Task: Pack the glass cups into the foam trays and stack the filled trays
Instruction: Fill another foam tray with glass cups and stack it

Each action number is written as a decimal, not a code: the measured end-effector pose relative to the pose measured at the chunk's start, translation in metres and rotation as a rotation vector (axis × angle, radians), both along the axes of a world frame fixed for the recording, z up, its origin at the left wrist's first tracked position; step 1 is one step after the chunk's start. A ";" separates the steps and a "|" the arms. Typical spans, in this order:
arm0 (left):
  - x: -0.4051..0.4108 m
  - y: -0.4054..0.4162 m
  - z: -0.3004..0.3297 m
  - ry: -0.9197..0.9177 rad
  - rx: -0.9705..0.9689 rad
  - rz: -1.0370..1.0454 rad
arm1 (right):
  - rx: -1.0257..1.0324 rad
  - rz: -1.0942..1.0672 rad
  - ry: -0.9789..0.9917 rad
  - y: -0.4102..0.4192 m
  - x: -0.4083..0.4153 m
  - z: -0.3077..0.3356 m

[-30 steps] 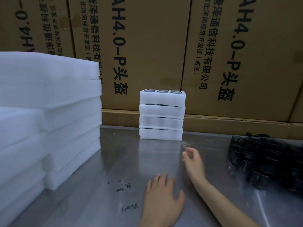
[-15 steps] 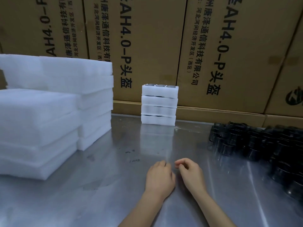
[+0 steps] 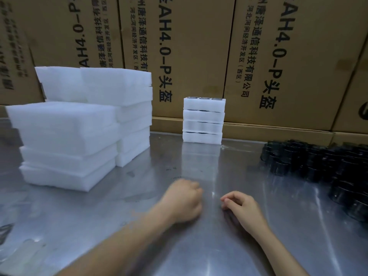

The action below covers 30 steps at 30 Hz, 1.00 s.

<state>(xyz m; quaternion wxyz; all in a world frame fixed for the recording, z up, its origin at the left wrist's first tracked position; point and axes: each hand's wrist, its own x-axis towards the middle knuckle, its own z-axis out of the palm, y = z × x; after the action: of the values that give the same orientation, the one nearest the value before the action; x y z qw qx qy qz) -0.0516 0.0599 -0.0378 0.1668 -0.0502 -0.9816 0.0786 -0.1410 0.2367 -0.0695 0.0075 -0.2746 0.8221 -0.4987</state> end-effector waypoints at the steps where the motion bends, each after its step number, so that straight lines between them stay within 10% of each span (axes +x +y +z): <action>1: 0.001 -0.018 0.017 0.037 -0.074 0.070 | 0.005 0.001 0.000 0.000 0.000 0.000; 11: 0.031 -0.156 0.152 0.091 -0.102 1.206 | 0.040 -0.013 0.006 -0.001 0.003 0.004; 20: 0.040 -0.166 0.159 0.037 -0.131 1.178 | 0.056 -0.002 0.021 0.001 0.006 0.007; 30: 0.063 -0.044 0.161 0.405 -0.105 0.772 | 0.007 0.015 -0.013 0.000 0.003 0.002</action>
<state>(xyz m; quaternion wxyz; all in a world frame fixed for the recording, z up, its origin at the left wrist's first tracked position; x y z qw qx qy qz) 0.0113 0.0157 0.1236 0.3115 0.3283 -0.8706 0.1930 -0.1382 0.2370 -0.0672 0.0176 -0.2776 0.8218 -0.4973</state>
